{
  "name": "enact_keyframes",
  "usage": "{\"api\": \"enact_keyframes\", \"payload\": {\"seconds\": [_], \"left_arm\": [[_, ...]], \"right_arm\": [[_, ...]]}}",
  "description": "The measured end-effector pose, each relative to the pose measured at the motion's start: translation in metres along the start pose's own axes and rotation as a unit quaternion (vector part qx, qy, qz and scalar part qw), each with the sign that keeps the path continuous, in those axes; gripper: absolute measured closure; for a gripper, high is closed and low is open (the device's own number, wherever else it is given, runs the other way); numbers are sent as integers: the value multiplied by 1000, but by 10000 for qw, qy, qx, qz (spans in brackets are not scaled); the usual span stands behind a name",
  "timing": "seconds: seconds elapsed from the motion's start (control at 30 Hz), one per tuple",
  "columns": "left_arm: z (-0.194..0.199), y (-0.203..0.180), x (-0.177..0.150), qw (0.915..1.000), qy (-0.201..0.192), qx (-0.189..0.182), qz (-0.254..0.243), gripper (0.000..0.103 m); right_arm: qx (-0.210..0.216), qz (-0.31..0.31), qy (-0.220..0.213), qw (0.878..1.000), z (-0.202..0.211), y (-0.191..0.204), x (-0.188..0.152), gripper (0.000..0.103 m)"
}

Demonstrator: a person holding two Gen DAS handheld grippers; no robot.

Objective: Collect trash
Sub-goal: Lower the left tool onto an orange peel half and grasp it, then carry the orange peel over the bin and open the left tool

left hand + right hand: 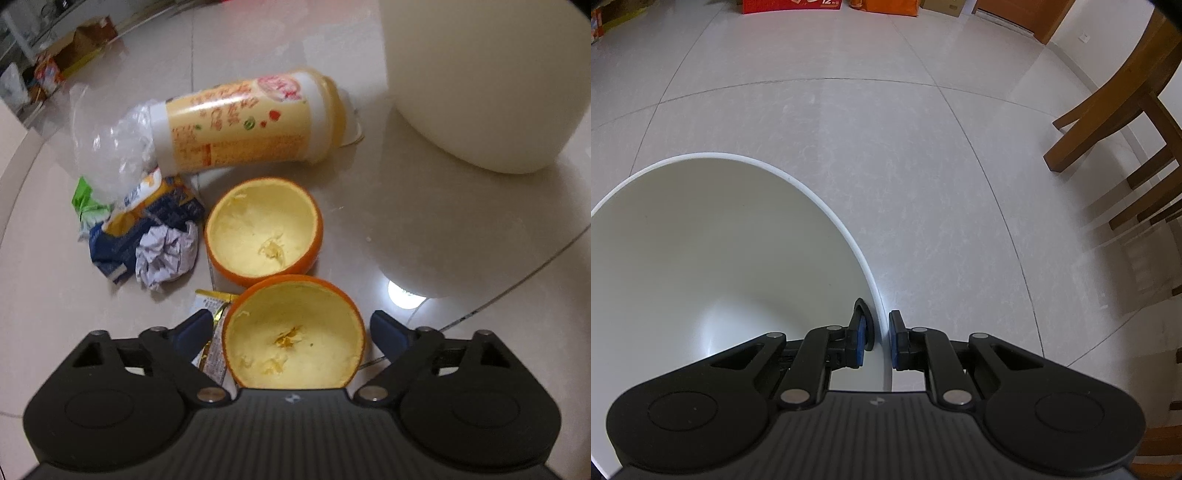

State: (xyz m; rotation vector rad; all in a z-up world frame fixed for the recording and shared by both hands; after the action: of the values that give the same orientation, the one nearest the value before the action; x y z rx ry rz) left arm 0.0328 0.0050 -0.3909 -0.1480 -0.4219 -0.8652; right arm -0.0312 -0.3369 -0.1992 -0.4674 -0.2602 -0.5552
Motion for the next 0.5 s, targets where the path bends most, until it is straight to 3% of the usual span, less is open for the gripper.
{"api": "enact_keyframes", "payload": {"seconds": [0.3,0.5], "left_arm": [[2,8,-2,9996,27,-216,204,32],[19,9,2,9975,385,-578,143,35]], "right_arm": [[-41,115,-6,9999,2,3,3,87],[-64,209,-29,9998,1,5,2,87]]}}
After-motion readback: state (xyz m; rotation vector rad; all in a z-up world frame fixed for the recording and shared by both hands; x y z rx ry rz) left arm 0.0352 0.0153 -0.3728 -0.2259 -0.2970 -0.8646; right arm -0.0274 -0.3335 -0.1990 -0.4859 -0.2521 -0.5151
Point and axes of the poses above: each gripper's, at about its wrist camera, not at the fingertips, and z roughly against the way its jaws point, y to its left, x to its top, the point moved 4 cm from there along -z, roughly the way its jaws point, and after that the axes turned 11 degrees about -x, right-handed, at the moved point
